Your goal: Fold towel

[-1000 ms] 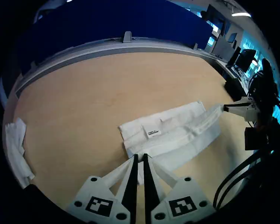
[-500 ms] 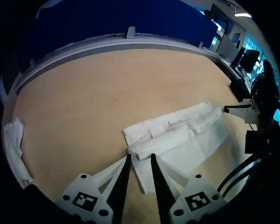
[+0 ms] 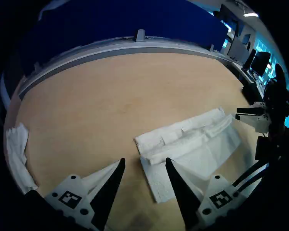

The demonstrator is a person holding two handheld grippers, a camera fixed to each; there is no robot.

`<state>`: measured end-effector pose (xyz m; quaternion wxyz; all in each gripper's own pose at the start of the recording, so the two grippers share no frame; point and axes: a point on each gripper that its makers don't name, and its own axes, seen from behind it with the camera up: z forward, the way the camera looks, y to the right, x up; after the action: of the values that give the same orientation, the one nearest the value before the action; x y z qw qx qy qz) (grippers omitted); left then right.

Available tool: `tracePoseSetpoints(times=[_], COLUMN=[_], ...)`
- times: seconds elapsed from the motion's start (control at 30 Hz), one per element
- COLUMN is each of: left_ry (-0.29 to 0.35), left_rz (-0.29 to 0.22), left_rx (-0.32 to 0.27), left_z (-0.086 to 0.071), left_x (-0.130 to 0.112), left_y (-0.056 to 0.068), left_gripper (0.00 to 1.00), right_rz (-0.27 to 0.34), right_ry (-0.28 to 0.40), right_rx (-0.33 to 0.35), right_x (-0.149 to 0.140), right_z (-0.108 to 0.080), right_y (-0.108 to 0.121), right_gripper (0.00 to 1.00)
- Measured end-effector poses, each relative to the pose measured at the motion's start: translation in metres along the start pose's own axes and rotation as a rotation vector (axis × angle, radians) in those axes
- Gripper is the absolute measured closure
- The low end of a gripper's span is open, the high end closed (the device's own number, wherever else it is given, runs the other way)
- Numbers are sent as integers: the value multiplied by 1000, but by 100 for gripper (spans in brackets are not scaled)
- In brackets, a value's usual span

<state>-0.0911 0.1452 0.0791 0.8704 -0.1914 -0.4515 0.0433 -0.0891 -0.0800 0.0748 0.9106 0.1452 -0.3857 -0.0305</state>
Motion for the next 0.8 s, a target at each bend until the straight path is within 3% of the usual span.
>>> tracePoseSetpoints(times=[0.17, 0.33, 0.6, 0.8], left_ry=[17, 11, -1, 11], left_rz=[-9, -1, 54, 49], left_rx=[30, 49, 86, 119], left_z=[-1, 0, 1, 3], left_x=[5, 4, 1, 10], left_y=[-11, -18, -26, -35], left_gripper=[8, 7, 6, 6], right_rz=[-4, -20, -51, -51], right_ry=[11, 18, 24, 61], right_rx=[-40, -57, -79, -146], right_x=[3, 4, 3, 16], right_z=[0, 0, 1, 2], right_y=[10, 14, 17, 32], right_gripper=[13, 2, 0, 0])
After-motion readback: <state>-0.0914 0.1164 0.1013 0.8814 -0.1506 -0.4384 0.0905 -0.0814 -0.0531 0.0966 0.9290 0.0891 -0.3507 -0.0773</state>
